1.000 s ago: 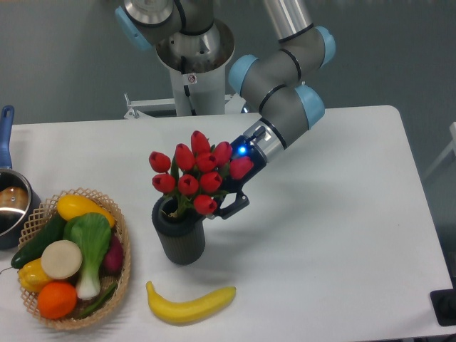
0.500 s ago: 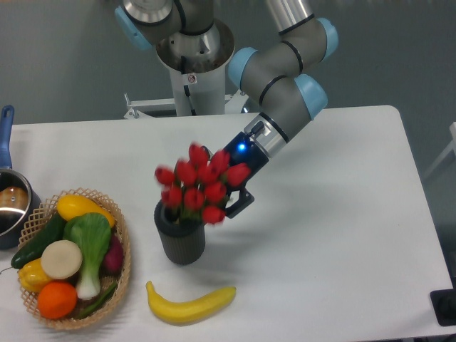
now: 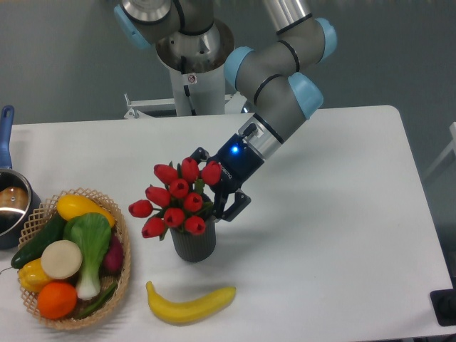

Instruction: Insert the flowers into the vase

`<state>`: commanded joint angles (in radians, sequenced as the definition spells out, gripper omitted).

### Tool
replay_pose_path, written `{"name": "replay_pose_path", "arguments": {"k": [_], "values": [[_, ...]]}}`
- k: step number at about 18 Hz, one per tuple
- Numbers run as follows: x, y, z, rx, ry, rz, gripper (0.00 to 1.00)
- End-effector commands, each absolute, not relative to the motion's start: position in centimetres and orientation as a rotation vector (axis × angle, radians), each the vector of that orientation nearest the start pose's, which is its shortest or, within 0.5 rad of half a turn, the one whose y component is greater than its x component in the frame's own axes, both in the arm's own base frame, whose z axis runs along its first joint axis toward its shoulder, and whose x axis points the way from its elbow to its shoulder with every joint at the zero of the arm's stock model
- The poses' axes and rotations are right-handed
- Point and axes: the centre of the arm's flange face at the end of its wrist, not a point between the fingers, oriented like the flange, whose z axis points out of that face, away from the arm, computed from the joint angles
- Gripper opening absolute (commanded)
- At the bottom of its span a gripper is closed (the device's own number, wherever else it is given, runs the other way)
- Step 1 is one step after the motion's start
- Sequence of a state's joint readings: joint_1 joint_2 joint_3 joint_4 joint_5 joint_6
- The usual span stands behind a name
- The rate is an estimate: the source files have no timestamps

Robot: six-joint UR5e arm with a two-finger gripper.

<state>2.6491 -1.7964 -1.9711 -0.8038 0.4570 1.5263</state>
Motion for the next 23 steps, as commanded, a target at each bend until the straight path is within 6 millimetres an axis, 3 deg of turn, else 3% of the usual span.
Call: {"name": "replay_pose_path", "arguments": {"k": [7, 13, 17, 19, 23], "values": [[-36.1, 40.3, 34.1, -2.106, 0.529, -0.05, 1.0], [-40.4, 31.3, 37.8, -2.442, 0.368, 0.248, 1.0], [-44.6, 25.9, 40.2, -2.498, 0.207, 0.374, 1.0], [-46.8, 22.6, 43.0, -2.514, 0.146, 0.48, 1.0], [-48.1, 19.9, 45.3, -2.626, 0.158, 0.571, 1.0]]}}
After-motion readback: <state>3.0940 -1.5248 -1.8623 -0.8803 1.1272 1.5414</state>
